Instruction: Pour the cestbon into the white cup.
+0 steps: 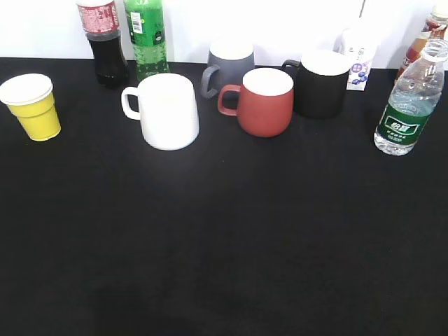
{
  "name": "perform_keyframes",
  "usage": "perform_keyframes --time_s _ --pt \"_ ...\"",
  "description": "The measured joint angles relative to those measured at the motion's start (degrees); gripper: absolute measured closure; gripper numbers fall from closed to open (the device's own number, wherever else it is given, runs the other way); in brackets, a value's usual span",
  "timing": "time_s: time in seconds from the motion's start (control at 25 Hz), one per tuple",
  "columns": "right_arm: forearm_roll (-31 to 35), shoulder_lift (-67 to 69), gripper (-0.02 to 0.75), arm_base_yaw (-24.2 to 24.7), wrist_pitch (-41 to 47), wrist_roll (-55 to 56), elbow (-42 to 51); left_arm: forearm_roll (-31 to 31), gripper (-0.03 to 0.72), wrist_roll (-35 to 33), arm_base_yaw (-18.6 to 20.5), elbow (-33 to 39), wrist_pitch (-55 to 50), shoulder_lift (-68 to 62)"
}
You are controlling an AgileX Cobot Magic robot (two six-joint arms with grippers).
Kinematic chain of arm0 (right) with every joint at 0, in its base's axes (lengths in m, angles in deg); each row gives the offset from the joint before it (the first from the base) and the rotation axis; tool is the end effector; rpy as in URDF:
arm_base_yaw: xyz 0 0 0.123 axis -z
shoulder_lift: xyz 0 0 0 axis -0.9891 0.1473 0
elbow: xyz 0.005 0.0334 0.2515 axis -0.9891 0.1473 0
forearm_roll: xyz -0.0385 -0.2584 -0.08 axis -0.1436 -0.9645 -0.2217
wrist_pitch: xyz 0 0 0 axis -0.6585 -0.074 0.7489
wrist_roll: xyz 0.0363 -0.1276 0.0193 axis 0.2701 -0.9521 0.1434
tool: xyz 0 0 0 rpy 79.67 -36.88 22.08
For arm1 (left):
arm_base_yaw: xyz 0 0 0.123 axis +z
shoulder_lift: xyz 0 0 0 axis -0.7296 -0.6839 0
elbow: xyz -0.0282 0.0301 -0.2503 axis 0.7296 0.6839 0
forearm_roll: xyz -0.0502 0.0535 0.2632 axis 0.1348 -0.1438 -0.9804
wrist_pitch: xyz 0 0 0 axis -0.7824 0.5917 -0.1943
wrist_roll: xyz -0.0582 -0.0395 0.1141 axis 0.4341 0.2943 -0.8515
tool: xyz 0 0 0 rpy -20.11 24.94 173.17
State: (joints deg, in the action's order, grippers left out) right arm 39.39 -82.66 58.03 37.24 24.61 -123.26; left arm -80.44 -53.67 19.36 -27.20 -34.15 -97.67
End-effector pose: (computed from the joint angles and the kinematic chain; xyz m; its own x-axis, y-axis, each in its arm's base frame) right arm 0.0725 0.0059 0.3083 -0.5160 0.0942 -0.8514 -0.1056 0.9794 0.1723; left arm 0.0806 -0.0419 0.2776 -0.5431 0.1930 -0.8172 0.4198 0.9053 -0.0651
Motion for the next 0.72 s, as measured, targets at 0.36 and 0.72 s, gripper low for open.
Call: perform_keyframes --time_s 0.36,0.72 --pt "2.75 -6.73 0.162 0.12 -8.14 -4.62 10.92 1.25 0.398 -3.17 -0.07 4.48 4.7 4.08" --pt "2.89 -6.73 0.162 0.64 -8.26 -4.68 10.92 1.25 0.398 -3.17 1.59 4.52 4.74 4.08"
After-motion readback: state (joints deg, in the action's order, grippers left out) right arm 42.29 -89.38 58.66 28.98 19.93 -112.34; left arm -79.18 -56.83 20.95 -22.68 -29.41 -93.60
